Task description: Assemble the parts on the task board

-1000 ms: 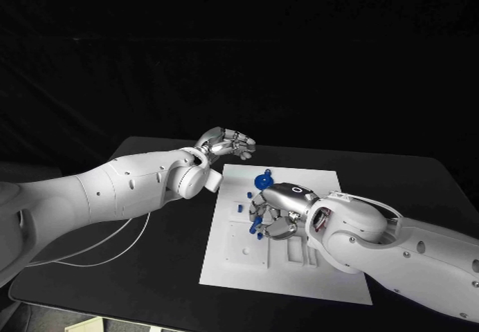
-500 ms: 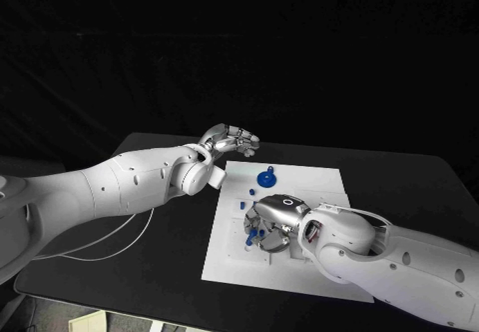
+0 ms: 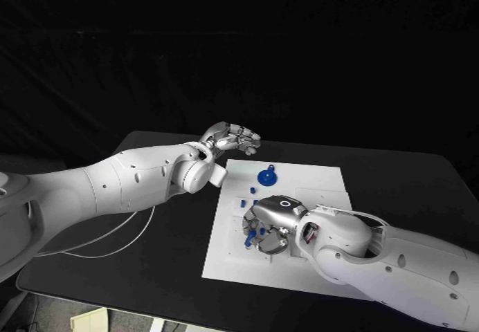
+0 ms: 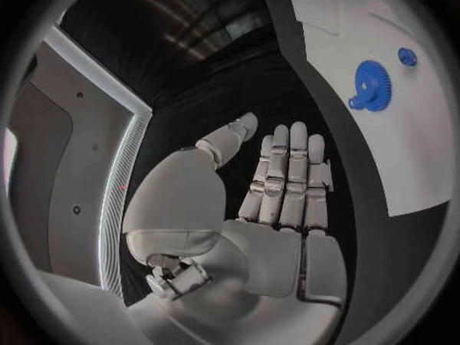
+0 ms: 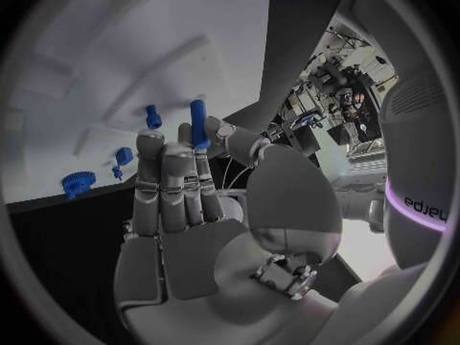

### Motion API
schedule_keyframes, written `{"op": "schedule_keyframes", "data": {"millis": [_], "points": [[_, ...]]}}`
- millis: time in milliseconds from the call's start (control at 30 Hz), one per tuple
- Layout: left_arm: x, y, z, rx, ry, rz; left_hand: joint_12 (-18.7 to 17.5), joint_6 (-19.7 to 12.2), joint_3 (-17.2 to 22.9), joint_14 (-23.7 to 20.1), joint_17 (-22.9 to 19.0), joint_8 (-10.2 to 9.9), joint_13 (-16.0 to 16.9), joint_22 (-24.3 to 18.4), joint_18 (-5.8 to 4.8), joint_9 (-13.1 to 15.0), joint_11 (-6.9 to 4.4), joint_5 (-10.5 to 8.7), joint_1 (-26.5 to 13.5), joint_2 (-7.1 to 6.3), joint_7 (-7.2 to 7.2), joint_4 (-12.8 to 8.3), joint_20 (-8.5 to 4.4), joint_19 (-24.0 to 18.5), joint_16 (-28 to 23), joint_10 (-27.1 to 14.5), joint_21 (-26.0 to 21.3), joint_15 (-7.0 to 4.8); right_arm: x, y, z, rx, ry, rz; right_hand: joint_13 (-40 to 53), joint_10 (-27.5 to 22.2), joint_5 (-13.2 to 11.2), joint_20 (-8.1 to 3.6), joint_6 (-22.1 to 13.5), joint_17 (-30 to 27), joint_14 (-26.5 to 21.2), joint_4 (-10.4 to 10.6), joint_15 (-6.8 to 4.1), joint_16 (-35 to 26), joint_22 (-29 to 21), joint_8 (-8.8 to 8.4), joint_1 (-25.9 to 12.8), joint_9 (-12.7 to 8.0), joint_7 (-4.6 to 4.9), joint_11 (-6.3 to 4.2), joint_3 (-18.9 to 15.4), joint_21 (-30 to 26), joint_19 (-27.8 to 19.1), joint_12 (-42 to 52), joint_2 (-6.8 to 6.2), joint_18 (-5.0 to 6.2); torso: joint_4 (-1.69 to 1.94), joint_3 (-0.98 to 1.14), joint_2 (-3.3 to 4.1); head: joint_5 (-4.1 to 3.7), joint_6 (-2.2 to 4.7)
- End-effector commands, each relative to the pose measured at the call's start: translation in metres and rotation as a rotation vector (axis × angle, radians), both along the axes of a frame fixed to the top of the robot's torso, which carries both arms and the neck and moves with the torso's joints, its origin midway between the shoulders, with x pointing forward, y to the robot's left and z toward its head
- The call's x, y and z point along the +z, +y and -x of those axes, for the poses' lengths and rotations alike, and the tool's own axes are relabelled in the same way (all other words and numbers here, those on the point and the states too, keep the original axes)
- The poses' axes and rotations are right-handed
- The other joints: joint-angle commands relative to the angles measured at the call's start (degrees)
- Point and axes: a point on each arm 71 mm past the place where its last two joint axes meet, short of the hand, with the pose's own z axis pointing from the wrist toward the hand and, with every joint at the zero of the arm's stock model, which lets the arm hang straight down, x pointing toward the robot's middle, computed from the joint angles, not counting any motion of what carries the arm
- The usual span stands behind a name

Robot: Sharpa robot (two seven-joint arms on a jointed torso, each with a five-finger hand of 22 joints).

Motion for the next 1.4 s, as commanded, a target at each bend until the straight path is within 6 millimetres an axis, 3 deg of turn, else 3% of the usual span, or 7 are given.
{"op": "schedule_keyframes", "data": {"millis": [33, 1400], "points": [[0.001, -0.0025, 0.0003, -0.017, -0.001, 0.011, -0.1, -0.5, -0.2, 0.3, 0.1, 0.2, -0.1, 0.1, 0.67, -0.1, 0.03, 0.18, -0.1, 0.08, 0.1, 0.1, 0.32, -0.2, -0.2, -0.3, -0.3, 0.16, -0.0041, 0.0003, 0.002, 0.02, -0.01, 0.025, 0.0, 1.5, 0.3, -0.21, 0.5, -0.1, -0.4, -0.4, -0.52, 0.3, 1.0, 0.2, -0.1, 0.0, 0.08, -0.04, 0.1, 0.3, 0.0, 0.2, 0.4, 2.64, 0.01, -0.04, -0.01, 0.02, -0.03], [0.0008, -0.001, 0.0001, -0.015, 0.001, 0.01, -0.1, -0.5, -0.2, 0.3, 0.3, 0.2, -0.1, 0.1, 0.67, -0.1, 0.05, 0.16, -0.1, 0.07, 0.11, 0.1, 0.33, -0.3, -0.4, -0.3, -0.4, 0.18, -0.0129, 0.0001, 0.0059, 0.044, 0.005, 0.08, 0.3, 1.5, 0.3, -0.16, 0.5, -0.3, -0.4, -0.8, -0.54, 0.4, 1.0, 0.19, -0.2, 0.2, 0.06, -0.06, 0.1, 0.4, -0.1, 0.2, 0.61, 2.64, -0.01, -0.06, -0.01, 0.37, -0.49]]}}
